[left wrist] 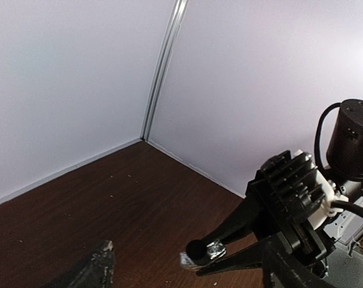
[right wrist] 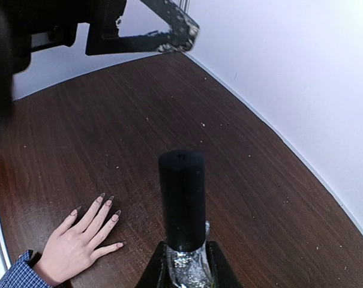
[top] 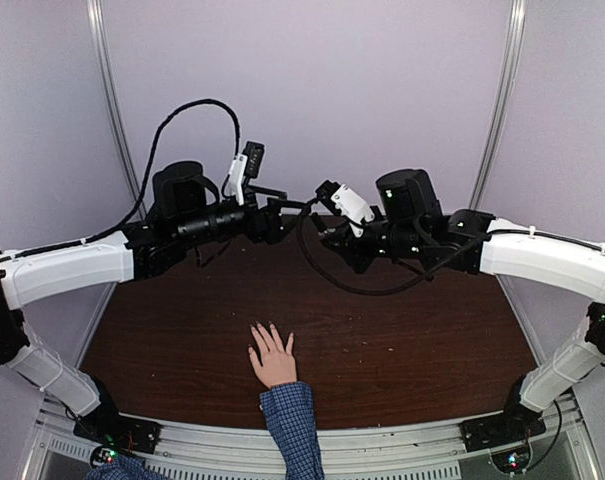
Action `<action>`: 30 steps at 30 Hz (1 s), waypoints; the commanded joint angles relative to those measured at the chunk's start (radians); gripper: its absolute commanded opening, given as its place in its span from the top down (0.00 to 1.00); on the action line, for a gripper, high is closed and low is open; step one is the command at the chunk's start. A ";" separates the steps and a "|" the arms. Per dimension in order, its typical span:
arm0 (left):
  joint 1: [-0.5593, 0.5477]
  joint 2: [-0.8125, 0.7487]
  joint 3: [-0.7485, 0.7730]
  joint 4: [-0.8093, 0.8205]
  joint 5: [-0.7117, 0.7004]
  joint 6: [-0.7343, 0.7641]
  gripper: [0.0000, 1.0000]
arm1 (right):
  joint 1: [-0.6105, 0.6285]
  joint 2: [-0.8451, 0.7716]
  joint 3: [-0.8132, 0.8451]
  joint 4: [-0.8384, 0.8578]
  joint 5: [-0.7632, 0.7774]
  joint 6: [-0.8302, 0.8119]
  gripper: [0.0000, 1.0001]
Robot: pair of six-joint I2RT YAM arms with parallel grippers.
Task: Paint the nails
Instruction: Unscrew the cap of the nail polish bottle.
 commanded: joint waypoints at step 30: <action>0.044 -0.072 -0.006 0.128 0.807 0.236 0.31 | -0.097 -0.037 0.042 0.090 -1.081 0.140 1.00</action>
